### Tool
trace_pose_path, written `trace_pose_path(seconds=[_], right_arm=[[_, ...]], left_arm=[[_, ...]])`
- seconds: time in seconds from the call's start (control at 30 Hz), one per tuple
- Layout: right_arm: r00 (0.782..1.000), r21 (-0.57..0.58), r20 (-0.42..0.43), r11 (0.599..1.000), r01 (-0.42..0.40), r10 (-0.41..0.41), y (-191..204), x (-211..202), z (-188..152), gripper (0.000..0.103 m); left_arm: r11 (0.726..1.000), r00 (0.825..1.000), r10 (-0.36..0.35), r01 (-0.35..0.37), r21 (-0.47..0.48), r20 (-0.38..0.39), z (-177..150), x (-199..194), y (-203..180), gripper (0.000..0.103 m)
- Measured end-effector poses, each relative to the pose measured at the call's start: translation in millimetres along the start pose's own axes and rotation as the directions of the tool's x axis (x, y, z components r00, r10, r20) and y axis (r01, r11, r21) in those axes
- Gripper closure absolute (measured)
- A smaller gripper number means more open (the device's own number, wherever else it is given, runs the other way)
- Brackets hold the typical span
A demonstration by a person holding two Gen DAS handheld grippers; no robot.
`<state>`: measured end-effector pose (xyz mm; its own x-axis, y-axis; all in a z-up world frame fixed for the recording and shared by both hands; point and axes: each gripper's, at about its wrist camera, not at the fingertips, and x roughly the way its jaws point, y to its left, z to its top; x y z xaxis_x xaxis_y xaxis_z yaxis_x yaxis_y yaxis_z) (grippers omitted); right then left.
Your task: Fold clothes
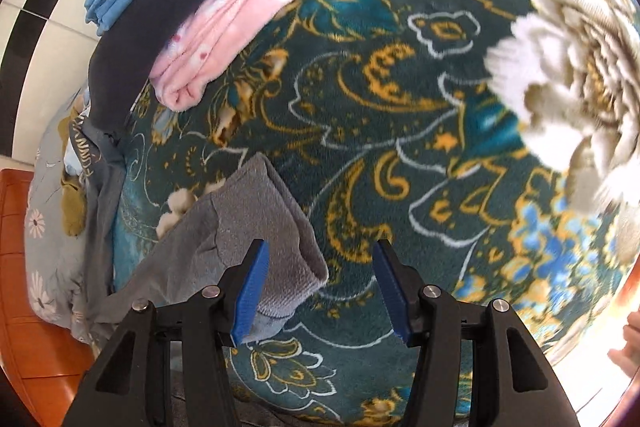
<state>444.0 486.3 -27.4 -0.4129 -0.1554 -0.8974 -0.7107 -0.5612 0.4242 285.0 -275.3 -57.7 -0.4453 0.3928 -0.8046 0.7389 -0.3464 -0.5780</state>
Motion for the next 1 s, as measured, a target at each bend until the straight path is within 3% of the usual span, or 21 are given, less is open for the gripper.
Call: trace_pose_path(seconds=[0.17, 0.3, 0.33, 0.47, 0.57, 0.8, 0.9, 1.0], right_arm=[[0.999, 0.022, -0.035, 1.0, -0.018, 0.019, -3, 13, -8, 0.048], [0.998, 0.043, -0.022, 0.997, -0.065, 0.066, 1, 15, -9, 0.05], [0.996, 0.055, -0.021, 0.995, -0.089, 0.09, 2, 16, -9, 0.053], [0.99, 0.09, -0.022, 0.987, -0.134, 0.137, 6, 21, -9, 0.086], [0.99, 0.089, -0.017, 0.986, -0.14, 0.142, 11, 21, -10, 0.095], [0.991, 0.058, -0.011, 0.99, -0.131, 0.132, 18, 20, -5, 0.096], [0.992, 0.05, -0.015, 0.991, -0.125, 0.126, 19, 24, -4, 0.096], [0.992, 0.048, -0.013, 0.991, -0.123, 0.124, 19, 24, -4, 0.096]], left_arm=[[0.999, 0.999, -0.033, 0.033, -0.01, -0.017, -11, -7, 6, 0.043], [0.985, 0.986, -0.157, 0.154, -0.072, -0.049, -9, 3, 10, 0.043], [0.984, 0.985, -0.166, 0.163, -0.075, -0.047, -8, 5, 8, 0.043], [0.99, 0.99, -0.136, 0.135, -0.04, -0.021, -6, 15, -4, 0.045], [0.991, 0.991, -0.134, 0.134, -0.027, -0.021, -5, 16, -3, 0.045], [0.99, 0.99, -0.14, 0.14, -0.01, -0.027, -2, 18, 3, 0.042], [0.993, 0.994, -0.11, 0.109, -0.036, -0.027, -1, 26, 7, 0.037], [0.98, 0.983, -0.181, 0.18, -0.086, -0.007, -2, 33, 9, 0.038]])
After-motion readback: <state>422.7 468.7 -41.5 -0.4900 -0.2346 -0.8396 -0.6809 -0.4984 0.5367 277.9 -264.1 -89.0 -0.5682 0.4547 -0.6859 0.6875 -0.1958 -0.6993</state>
